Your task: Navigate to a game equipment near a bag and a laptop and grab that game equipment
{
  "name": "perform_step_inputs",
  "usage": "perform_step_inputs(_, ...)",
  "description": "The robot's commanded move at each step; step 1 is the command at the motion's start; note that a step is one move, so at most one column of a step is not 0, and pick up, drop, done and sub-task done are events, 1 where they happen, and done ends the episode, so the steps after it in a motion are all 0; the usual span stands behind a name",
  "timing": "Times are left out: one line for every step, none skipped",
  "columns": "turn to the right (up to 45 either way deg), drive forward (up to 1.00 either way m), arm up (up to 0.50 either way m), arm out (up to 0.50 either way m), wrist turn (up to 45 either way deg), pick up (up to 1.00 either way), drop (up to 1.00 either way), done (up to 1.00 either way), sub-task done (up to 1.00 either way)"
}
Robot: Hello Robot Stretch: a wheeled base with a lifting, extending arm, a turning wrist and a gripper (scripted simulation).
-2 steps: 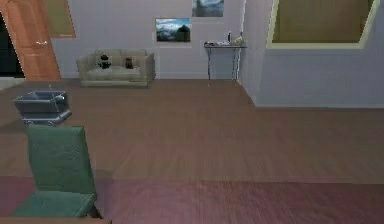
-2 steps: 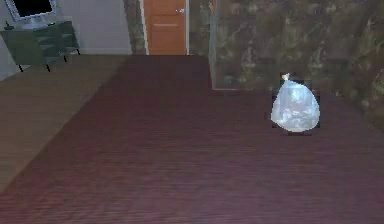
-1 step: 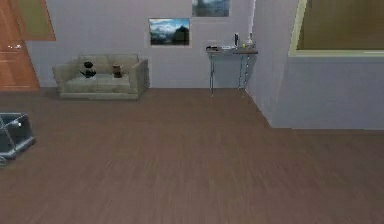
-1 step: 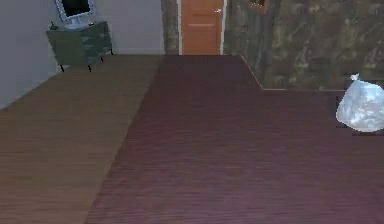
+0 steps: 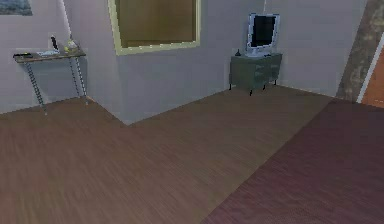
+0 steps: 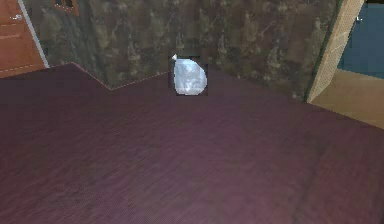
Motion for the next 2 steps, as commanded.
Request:
perform_step_inputs(6.0,0.00,0.00,0.00,0.0,0.00,0.00,0.00,0.00)
perform_step_inputs(0.0,0.25,0.00,0.00,0.0,0.00,0.00,0.00,0.00)
